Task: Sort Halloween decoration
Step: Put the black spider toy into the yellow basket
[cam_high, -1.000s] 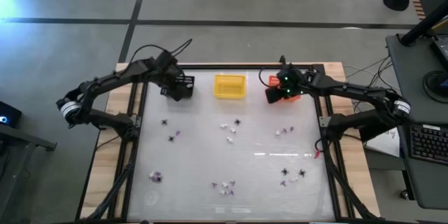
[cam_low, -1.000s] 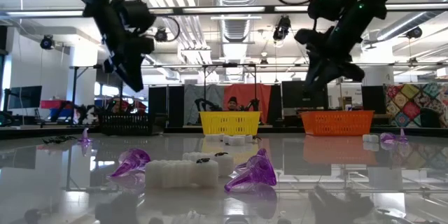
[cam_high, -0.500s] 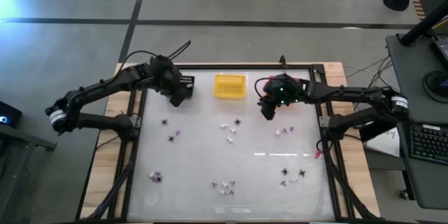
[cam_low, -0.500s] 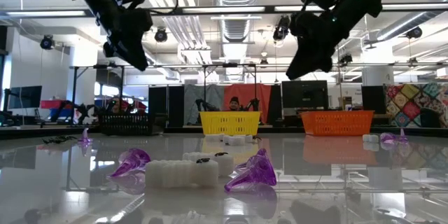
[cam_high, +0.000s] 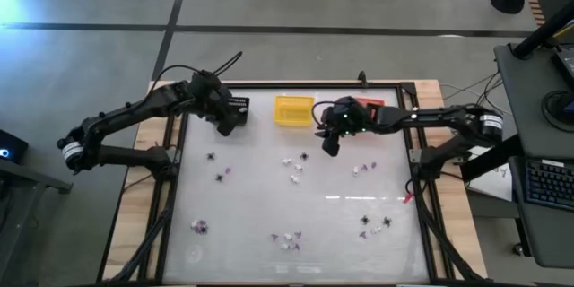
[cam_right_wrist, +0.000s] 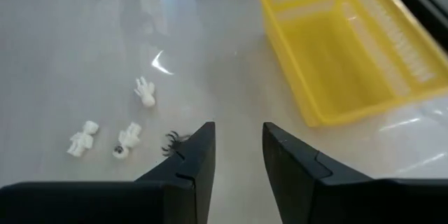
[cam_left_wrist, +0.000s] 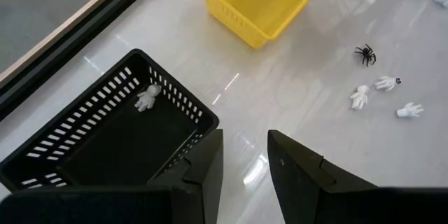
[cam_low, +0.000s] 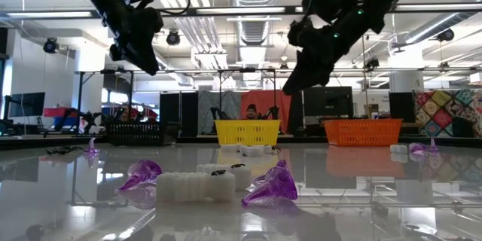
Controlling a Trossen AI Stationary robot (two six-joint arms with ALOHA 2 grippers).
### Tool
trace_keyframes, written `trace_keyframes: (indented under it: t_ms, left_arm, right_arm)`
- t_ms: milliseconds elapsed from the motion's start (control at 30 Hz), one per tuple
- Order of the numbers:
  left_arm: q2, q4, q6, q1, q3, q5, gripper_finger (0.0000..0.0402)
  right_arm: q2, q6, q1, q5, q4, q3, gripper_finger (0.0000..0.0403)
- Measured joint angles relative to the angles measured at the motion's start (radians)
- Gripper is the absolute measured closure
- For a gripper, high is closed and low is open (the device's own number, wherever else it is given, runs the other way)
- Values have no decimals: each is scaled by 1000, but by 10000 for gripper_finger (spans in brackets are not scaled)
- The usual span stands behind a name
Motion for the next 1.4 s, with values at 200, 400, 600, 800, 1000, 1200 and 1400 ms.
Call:
trace_keyframes:
  t_ms: [200, 400, 600, 800, 1000, 1200, 1400]
  left_arm:
    - [-1, 0, 0, 0, 0, -1, 306]
    - [-1, 0, 7, 0, 0, -3, 306]
    - [-1, -1, 4, 0, 0, -3, 306]
    - [-1, -1, 4, 0, 0, -3, 306]
    - [-1, -4, 4, 0, 0, -3, 306]
    - [-1, -7, 9, 0, 0, -3, 306]
    - [-1, -8, 15, 0, 0, -2, 306]
  right_arm:
    - [96, -35, 34, -4, -58, 94, 255]
    - [206, -61, 71, -9, -83, 149, 245]
    - [303, -66, 102, -30, -104, 192, 246]
    - [366, -62, 123, -22, -136, 235, 243]
    - [404, -26, 126, -11, -141, 240, 241]
    - [427, -7, 125, 31, -159, 240, 241]
    - [432, 33, 125, 31, -153, 240, 251]
